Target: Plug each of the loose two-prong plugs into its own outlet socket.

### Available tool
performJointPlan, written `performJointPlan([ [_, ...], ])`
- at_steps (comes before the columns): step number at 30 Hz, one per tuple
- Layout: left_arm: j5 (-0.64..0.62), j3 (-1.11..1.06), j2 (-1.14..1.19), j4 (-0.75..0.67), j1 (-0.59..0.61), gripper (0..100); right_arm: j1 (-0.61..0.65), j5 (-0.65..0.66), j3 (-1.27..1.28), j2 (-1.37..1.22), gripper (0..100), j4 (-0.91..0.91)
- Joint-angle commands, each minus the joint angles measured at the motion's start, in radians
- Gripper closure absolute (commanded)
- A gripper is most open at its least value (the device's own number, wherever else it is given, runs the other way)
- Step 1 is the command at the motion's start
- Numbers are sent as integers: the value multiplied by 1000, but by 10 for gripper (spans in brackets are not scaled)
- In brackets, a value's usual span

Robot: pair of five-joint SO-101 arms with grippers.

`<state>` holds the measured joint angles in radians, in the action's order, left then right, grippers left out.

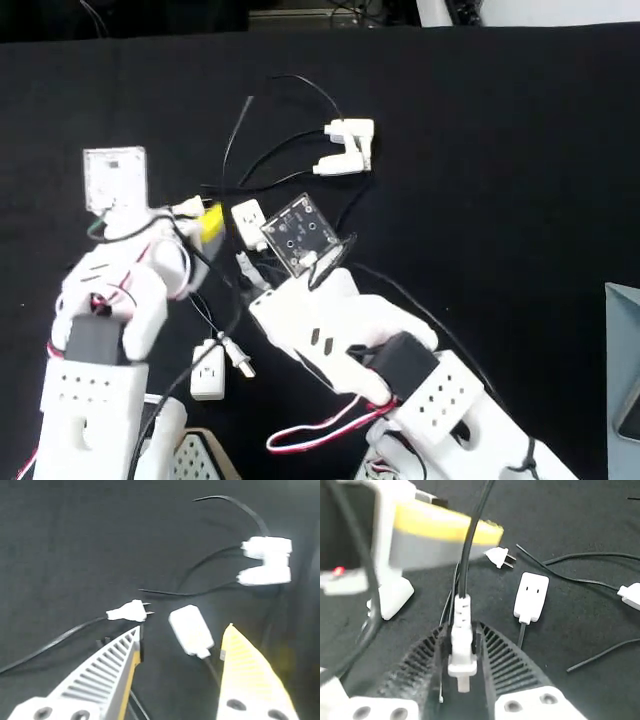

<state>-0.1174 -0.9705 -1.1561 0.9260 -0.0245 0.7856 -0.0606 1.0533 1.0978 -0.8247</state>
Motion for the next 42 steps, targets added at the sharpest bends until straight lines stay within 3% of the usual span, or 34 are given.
performJointPlan([
  [1, -2, 8, -115, 68, -117, 739, 15, 11, -5, 22, 987, 21],
  [7, 55, -45, -259, 143, -226, 739, 14, 11, -5, 22, 987, 18],
  [10, 83, -82, -322, 138, -226, 739, 12, 11, -5, 22, 987, 17],
  [20, 83, -88, -325, 121, 25, 738, -146, 51, -8, 22, 987, 23],
  [27, 84, -24, 28, 101, 94, 675, -244, 52, -2, 21, 987, 63],
  [34, 38, 214, 506, 94, 88, 671, -298, 78, -2, 21, 987, 74],
  [42, -58, 558, 976, 94, -8, 674, -302, 78, -1, 21, 987, 74],
])
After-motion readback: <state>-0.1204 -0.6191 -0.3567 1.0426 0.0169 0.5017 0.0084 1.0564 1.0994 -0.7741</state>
